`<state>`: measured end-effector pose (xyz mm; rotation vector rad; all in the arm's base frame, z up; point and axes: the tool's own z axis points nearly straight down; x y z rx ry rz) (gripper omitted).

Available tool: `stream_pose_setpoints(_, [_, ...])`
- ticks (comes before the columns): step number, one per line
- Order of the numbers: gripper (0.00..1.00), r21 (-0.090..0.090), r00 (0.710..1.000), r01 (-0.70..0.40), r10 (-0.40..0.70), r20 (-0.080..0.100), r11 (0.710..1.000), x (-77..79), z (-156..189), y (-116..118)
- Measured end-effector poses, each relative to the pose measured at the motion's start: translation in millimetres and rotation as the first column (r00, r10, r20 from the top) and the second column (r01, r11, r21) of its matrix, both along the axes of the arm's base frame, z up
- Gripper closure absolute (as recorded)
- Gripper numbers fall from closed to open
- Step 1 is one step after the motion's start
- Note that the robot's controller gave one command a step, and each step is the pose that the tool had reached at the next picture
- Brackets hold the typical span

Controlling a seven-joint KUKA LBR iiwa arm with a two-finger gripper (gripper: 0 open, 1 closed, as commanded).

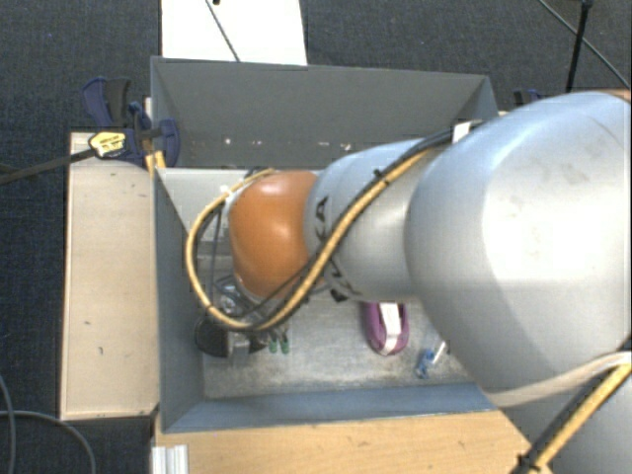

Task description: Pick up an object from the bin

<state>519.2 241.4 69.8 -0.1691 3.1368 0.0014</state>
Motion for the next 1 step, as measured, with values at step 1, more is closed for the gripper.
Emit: stream_pose_setpoints(1, [1.0,0.002,0.999,-0.044,0.044,0.008,0.999,18.0,185.1,-14.3])
